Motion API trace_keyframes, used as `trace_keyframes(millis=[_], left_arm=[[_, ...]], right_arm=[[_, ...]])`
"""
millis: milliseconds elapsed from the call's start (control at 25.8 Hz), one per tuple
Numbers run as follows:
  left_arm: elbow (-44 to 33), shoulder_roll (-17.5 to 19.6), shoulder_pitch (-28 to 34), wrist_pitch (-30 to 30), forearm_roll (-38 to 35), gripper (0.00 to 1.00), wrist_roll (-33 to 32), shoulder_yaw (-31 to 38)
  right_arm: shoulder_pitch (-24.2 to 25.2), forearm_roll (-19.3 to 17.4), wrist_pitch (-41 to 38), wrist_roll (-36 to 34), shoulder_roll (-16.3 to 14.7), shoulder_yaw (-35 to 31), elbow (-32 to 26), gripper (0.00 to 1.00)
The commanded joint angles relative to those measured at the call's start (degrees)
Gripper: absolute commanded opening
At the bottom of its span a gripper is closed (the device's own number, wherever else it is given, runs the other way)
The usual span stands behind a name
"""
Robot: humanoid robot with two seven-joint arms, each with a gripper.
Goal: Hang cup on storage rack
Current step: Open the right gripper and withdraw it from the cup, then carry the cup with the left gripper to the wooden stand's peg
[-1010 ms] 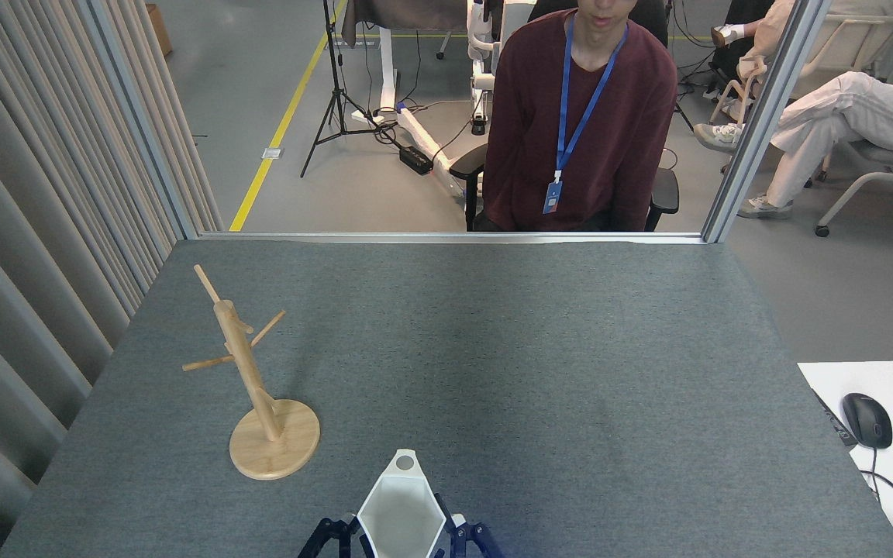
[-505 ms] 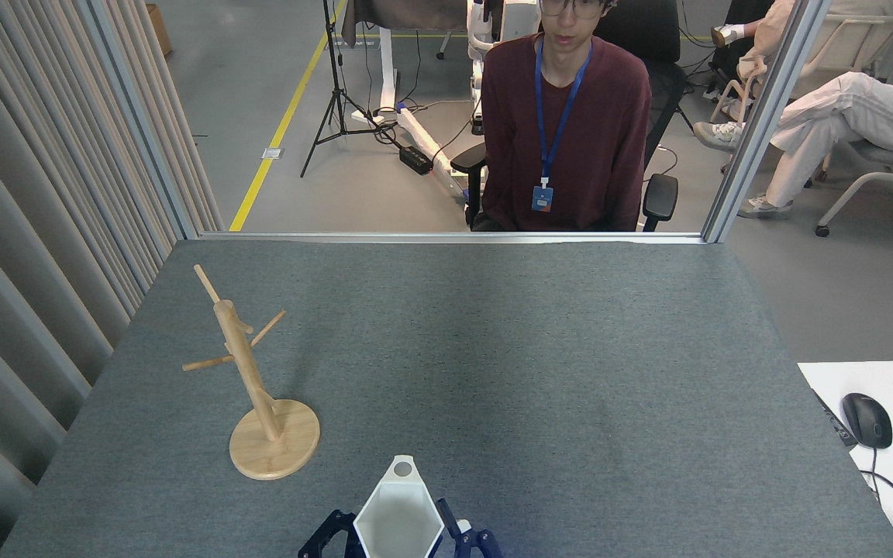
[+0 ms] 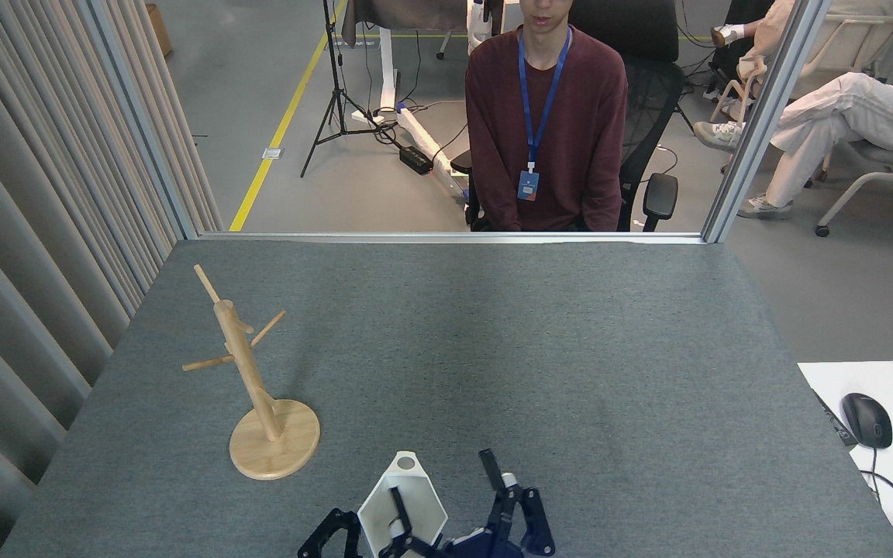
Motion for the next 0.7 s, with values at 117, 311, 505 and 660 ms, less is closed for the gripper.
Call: trace_keyframes(millis=[117, 311, 505, 660], left_arm=[[0.1, -0.2, -0.4, 0.0, 0.0, 0.34, 0.0, 0.1], [0.2, -0.2, -1.3, 1.0, 0.2, 0.34, 0.0, 1.3], [-0.6, 0.0, -0.8, 2.4, 0.4, 0.34, 0.9, 6.3], [-0.6, 0.2, -0.5, 2.5, 0.6, 0.35, 1.4, 11.9]], right_arm=[[-2.4, -20.1, 1.6, 2.7, -0.5, -27.0, 1.5, 0.99], [8.1, -20.1, -1.6, 5.3, -8.9, -32.8, 4.4, 0.99], [11.3, -20.2, -2.4, 4.7, -10.6, -33.6, 6.4, 0.99], [12.1, -20.3, -6.8, 4.5, -10.9, -37.2, 7.0, 0.99]])
